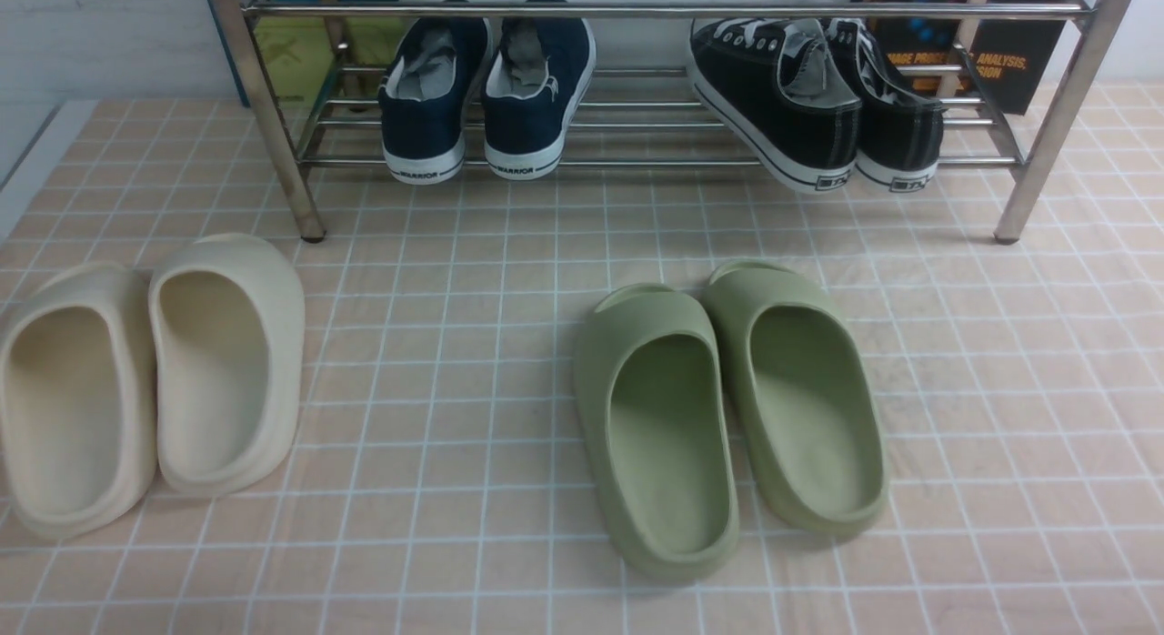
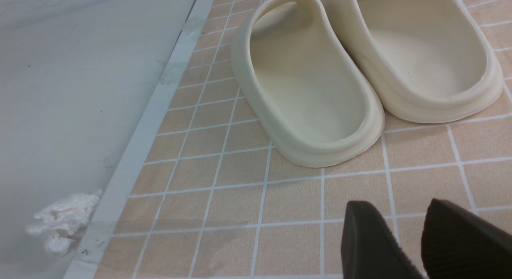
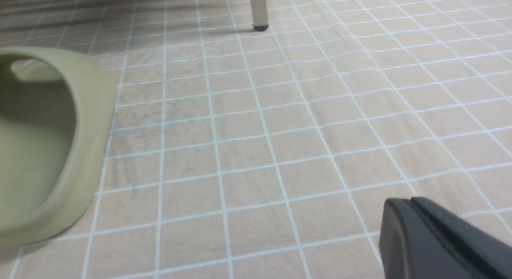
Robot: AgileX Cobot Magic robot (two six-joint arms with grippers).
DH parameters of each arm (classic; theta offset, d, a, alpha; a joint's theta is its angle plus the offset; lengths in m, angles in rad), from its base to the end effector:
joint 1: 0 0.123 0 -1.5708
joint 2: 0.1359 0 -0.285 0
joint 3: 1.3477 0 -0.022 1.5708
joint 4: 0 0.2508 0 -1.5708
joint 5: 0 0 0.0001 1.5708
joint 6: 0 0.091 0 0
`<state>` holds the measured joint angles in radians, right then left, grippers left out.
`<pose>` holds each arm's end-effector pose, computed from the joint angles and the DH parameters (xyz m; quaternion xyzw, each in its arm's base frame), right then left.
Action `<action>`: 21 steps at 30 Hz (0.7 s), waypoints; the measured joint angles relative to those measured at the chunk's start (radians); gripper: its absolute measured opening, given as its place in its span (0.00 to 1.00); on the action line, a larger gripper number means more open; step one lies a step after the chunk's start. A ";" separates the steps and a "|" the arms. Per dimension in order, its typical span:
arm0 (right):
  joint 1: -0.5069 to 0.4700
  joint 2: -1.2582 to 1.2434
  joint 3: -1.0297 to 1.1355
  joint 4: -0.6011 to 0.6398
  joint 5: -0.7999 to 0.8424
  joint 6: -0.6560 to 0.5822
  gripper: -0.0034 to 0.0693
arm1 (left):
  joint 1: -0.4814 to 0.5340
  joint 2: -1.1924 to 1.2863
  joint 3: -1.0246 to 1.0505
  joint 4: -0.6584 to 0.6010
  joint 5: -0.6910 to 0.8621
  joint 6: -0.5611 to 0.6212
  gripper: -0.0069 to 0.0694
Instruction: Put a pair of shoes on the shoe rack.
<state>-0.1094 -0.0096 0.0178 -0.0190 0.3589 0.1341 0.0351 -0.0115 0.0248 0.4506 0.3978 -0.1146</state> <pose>0.0526 -0.0064 0.1754 0.0920 0.7935 -0.0006 0.6016 0.0511 0.0172 0.1733 0.0572 0.7979 0.1677 0.5762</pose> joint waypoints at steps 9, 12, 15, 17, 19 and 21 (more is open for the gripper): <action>0.052 0.000 0.000 -0.011 0.003 0.006 0.02 | 0.000 0.000 0.000 0.000 0.000 0.000 0.40; 0.055 0.000 0.000 -0.004 0.003 0.006 0.02 | 0.000 0.000 0.000 0.000 0.000 0.000 0.40; 0.055 0.000 0.000 -0.003 0.003 0.006 0.02 | 0.000 0.000 0.000 0.000 0.000 0.000 0.40; 0.055 0.000 0.000 -0.002 0.003 0.006 0.02 | 0.000 0.000 0.000 0.000 0.000 0.000 0.40; 0.055 0.000 0.000 -0.002 0.003 0.006 0.02 | 0.000 0.000 0.000 0.000 0.000 0.000 0.40; 0.055 0.000 0.000 -0.002 0.003 0.006 0.03 | 0.000 0.000 0.000 0.000 0.000 0.000 0.40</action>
<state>-0.0547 -0.0096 0.0178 -0.0212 0.3617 0.1399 0.0351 -0.0115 0.0248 0.4506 0.3978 -0.1146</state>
